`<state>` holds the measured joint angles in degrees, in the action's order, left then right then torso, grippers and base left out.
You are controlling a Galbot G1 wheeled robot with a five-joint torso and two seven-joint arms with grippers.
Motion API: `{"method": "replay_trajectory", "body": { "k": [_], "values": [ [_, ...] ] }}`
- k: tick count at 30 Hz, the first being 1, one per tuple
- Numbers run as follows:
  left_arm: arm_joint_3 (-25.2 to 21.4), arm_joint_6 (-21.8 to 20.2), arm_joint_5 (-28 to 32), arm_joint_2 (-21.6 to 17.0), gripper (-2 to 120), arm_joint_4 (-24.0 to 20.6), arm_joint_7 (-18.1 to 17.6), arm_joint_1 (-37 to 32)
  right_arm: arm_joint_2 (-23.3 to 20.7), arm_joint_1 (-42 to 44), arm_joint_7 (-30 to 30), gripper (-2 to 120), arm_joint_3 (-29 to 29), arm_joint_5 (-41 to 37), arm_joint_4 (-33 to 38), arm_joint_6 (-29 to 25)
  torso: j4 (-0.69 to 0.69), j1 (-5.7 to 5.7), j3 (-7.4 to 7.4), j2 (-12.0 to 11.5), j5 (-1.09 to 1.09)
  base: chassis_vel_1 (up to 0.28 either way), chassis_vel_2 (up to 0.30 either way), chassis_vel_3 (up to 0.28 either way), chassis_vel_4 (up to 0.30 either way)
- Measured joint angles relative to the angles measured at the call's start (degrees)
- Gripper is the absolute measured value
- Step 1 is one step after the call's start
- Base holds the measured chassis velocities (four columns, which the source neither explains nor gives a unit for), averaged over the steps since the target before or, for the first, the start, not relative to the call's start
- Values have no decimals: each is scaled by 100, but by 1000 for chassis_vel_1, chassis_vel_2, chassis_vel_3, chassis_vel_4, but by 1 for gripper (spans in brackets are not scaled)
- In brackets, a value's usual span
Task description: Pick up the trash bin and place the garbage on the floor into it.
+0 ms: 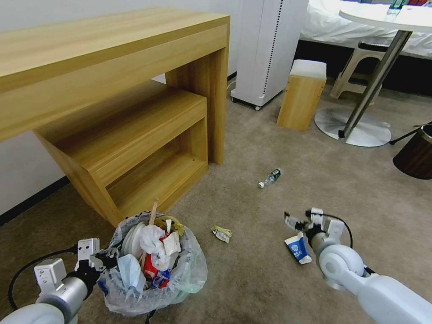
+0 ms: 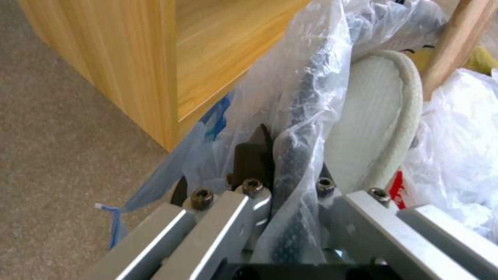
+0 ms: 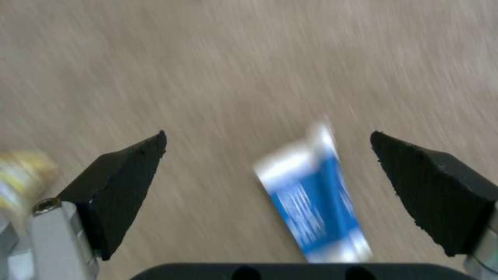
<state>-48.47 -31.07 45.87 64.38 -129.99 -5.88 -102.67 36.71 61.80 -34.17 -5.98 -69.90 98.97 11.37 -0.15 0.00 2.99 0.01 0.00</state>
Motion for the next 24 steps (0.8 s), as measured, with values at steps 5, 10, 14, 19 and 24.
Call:
{"method": "replay_trajectory", "body": {
  "k": [5, 10, 14, 19, 24],
  "values": [
    [27, 66, -88, 50, 1, 102, 38, 57, -56, 177, -384, 100, -191, 251, -189, 256, -1, 0, 0, 0, 0, 0, 0, 0, 0],
    [37, 99, -102, 61, 1, 152, 63, 76, 13, 345, -433, 100, -212, 483, -515, 280, -3, 0, 0, 0, 0, 0, 0, 0, 0],
    [37, 113, -103, 60, 1, 178, 83, 73, 211, 184, -201, 100, -325, 730, -1042, 75, -1, 0, 0, 0, 1, 0, 0, 0, 0],
    [37, 122, -115, 96, 1, 188, 91, 63, 389, -207, 79, 99, -560, 921, -1489, -138, 0, 0, 0, 0, 1, 0, 0, 0, 0],
    [32, 173, -130, 150, 1, 198, 119, 51, 504, -492, 198, 95, -879, 1100, -1791, -292, 0, 0, 0, 0, -1, 0, 0, 0, 0]
  ]
}}
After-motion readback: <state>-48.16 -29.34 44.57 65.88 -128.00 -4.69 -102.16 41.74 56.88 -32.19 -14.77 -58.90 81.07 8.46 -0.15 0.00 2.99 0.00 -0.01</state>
